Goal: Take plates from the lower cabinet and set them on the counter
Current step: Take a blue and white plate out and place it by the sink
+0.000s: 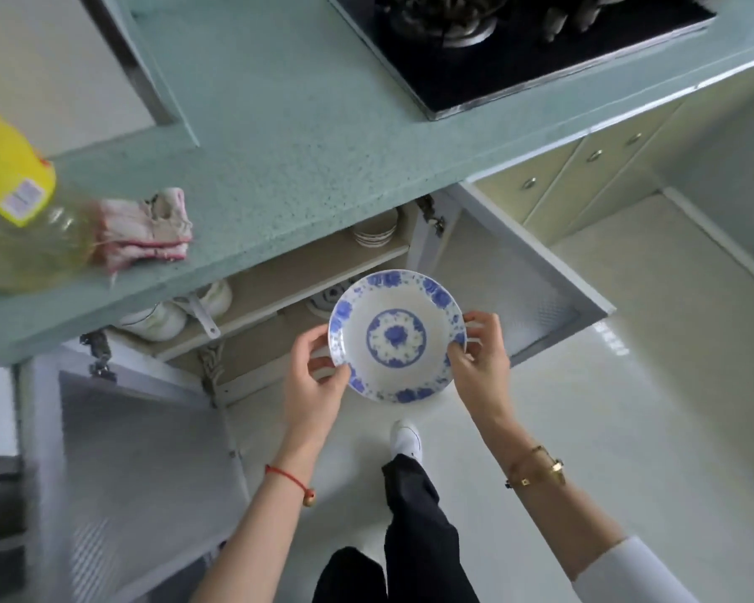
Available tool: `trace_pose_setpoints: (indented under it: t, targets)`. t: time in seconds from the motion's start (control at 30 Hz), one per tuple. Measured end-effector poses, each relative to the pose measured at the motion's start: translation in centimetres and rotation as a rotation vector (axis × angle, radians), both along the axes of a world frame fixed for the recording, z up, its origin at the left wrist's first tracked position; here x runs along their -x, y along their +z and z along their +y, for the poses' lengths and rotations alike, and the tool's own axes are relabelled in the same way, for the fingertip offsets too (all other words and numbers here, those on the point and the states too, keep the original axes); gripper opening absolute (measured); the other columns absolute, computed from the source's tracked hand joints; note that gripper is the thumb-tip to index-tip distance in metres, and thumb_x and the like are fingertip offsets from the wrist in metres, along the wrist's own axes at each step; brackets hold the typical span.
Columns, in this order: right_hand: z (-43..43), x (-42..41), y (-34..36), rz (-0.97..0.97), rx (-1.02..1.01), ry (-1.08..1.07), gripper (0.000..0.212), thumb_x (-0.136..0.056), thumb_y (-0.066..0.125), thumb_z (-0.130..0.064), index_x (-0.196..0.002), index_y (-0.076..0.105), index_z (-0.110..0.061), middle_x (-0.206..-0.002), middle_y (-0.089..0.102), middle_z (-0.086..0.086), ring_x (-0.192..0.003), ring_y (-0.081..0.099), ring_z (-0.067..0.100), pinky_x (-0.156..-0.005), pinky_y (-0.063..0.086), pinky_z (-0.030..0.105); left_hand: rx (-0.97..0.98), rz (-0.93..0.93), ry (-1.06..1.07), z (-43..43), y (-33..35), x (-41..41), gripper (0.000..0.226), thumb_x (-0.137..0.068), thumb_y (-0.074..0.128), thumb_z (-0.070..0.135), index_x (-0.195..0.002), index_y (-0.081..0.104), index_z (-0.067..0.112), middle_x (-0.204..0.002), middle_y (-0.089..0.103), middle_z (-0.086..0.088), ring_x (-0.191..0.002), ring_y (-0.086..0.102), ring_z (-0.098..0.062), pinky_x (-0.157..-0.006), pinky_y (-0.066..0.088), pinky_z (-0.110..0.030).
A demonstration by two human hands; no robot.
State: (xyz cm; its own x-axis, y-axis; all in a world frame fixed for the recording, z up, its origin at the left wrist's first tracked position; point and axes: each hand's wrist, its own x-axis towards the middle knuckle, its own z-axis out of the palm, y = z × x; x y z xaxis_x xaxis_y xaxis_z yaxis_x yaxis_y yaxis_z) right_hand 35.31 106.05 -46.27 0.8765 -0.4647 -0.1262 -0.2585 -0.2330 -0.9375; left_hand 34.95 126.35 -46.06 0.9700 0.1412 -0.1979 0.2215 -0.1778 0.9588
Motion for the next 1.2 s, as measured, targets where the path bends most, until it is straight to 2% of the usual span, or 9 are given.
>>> trace_pose_setpoints:
  t: [0.17, 0.3, 0.47, 0.6, 0.7, 0.83, 0.93, 1.1, 1.2]
  targets:
    - [-2.3, 6.1, 11.0, -0.037, -0.036, -0.110, 0.030, -0.087, 0.058, -0.002, -0.101, 0.051, -0.027, -0.090, 0.063, -0.008, -0.081, 0.065, 0.014, -0.053, 0.055, 0.018, 0.049, -0.025, -0.135, -1.7, 11.5, 3.1, 0.050, -0.079, 0.069, 0.001, -0.119, 0.060, 0.029, -0.118, 0.067, 0.010, -0.098, 0.066, 0.000, -0.074, 0.053, -0.012]
    - [-5.2, 10.5, 17.3, -0.084, -0.043, -0.228, 0.040, -0.087, 0.058, 0.000, -0.092, 0.052, -0.039, -0.090, 0.065, -0.007, -0.069, 0.065, 0.006, -0.051, 0.053, 0.018, 0.053, -0.050, -0.275, -4.9, 17.7, 4.2, 0.048, -0.078, 0.072, 0.006, -0.117, 0.061, 0.031, -0.111, 0.070, 0.014, -0.094, 0.068, -0.005, -0.072, 0.055, -0.016]
    - [-10.7, 15.2, 22.2, -0.136, -0.051, -0.430, 0.031, -0.086, 0.058, 0.002, -0.099, 0.056, -0.027, -0.093, 0.066, 0.000, -0.074, 0.065, 0.014, -0.051, 0.050, 0.015, 0.103, -0.103, -0.487, -11.7, 23.1, 4.6, 0.048, -0.078, 0.073, 0.003, -0.115, 0.063, 0.032, -0.106, 0.070, 0.016, -0.094, 0.067, -0.007, -0.074, 0.056, -0.019]
    - [-16.2, 18.5, 24.6, -0.141, -0.079, -0.565, 0.026, -0.086, 0.059, 0.002, -0.103, 0.056, -0.018, -0.094, 0.065, 0.000, -0.077, 0.065, 0.012, -0.052, 0.051, 0.014, 0.139, -0.099, -0.637, -18.9, 25.6, 5.1, 0.047, -0.080, 0.071, 0.002, -0.115, 0.063, 0.032, -0.107, 0.071, 0.015, -0.097, 0.068, -0.004, -0.077, 0.057, -0.020]
    - [-21.0, 20.2, 25.5, -0.157, -0.064, -0.650, 0.026, -0.084, 0.060, 0.001, -0.102, 0.055, -0.018, -0.092, 0.064, 0.000, -0.077, 0.063, 0.014, -0.053, 0.051, 0.016, 0.146, -0.096, -0.710, -24.9, 26.4, 5.1, 0.047, -0.081, 0.069, 0.000, -0.118, 0.064, 0.028, -0.112, 0.071, 0.011, -0.101, 0.067, -0.008, -0.083, 0.058, -0.025]
    - [-28.7, 21.3, 26.8, -0.172, -0.055, -0.725, 0.025, -0.084, 0.061, -0.003, -0.101, 0.055, -0.020, -0.091, 0.064, -0.002, -0.077, 0.063, 0.015, -0.061, 0.053, 0.026, 0.139, -0.104, -0.778, -33.8, 27.3, 4.8, 0.045, -0.081, 0.067, 0.001, -0.118, 0.066, 0.026, -0.112, 0.071, 0.009, -0.104, 0.066, -0.012, -0.091, 0.058, -0.041]
    - [-34.1, 21.2, 28.2, -0.171, -0.036, -0.759, 0.025, -0.083, 0.062, -0.004, -0.103, 0.055, -0.018, -0.091, 0.064, -0.002, -0.081, 0.064, 0.017, -0.065, 0.058, 0.034, 0.158, -0.097, -0.807, -39.8, 28.2, 4.4, 0.045, -0.078, 0.067, 0.005, -0.118, 0.066, 0.026, -0.113, 0.071, 0.006, -0.107, 0.067, -0.018, -0.092, 0.057, -0.049]
    - [-42.0, 20.0, 30.0, -0.194, 0.001, -0.783, 0.025, -0.084, 0.065, -0.008, -0.104, 0.054, -0.019, -0.092, 0.063, -0.003, -0.083, 0.064, 0.014, -0.064, 0.058, 0.029, 0.190, -0.080, -0.880, -48.3, 29.2, 2.5, 0.051, -0.073, 0.067, 0.019, -0.123, 0.064, 0.028, -0.119, 0.070, 0.005, -0.112, 0.066, -0.020, -0.093, 0.057, -0.050]
    - [-46.1, 18.6, 30.3, -0.198, -0.028, -0.789, 0.024, -0.085, 0.063, -0.008, -0.106, 0.054, -0.016, -0.094, 0.063, 0.002, -0.087, 0.065, 0.020, -0.069, 0.061, 0.036, 0.186, -0.088, -0.928, -52.5, 29.5, 0.5, 0.057, -0.071, 0.070, 0.019, -0.126, 0.062, 0.028, -0.121, 0.069, 0.006, -0.112, 0.065, -0.019, -0.091, 0.058, -0.048]
